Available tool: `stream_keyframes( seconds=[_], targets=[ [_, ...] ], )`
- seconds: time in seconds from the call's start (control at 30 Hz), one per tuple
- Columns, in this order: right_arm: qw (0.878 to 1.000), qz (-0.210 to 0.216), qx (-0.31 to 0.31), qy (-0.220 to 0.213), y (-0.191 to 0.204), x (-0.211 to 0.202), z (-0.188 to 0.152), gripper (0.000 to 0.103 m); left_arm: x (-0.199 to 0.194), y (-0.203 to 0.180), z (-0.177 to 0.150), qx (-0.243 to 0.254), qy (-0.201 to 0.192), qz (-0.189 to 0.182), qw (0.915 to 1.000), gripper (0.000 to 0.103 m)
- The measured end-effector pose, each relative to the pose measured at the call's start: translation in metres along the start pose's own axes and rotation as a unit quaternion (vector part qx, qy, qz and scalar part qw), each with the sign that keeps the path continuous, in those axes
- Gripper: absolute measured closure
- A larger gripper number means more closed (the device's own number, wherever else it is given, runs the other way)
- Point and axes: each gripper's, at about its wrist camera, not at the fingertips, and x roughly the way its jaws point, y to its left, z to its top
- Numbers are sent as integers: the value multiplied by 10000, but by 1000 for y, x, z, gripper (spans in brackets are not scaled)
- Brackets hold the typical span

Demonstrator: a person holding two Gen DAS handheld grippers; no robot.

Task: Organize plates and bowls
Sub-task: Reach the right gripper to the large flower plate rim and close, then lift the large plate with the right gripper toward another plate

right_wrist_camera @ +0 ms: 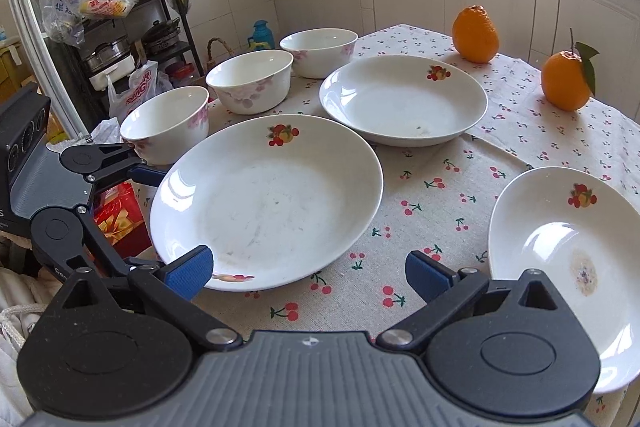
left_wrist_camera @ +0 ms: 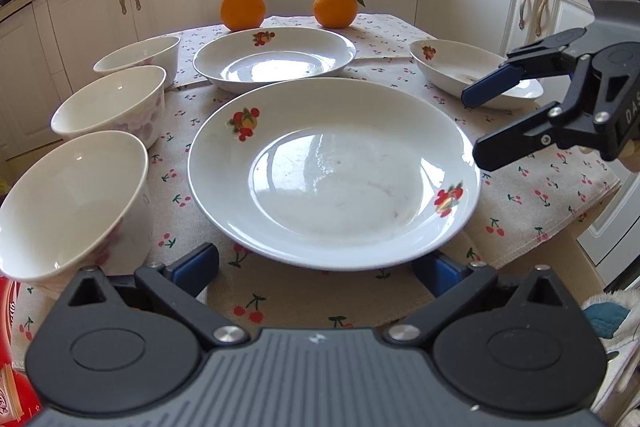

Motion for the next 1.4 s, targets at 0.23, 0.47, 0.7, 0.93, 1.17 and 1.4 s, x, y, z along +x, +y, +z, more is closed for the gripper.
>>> stream_keyframes(
  seconds=[0.23, 0.47, 0.7, 0.93, 1.17, 1.4],
  targets=[
    [9980, 453, 124, 432, -9, 30, 8, 0, -1, -1, -3, -13, -100, 19, 9999, 0],
    [9948, 788, 143, 636, -15, 49, 22, 0, -2, -2, -4, -21, -145, 29, 9999, 0],
    [9925, 921, 81, 797, -26, 68, 45, 0, -2, -2, -2, 37, -135, -2, 9999, 0],
    [9896, 1054, 162, 967, -40, 85, 67, 0, -1, -5, -1, 225, -192, -37, 9996, 1],
    [9869, 1191, 12, 1090, -41, 94, 79, 8, 1, -3, 0, 286, -240, -74, 9993, 1],
    [9847, 1270, 21, 1190, -42, 96, 83, 13, 1, -5, -1, 322, -274, -82, 9991, 1]
  ],
)
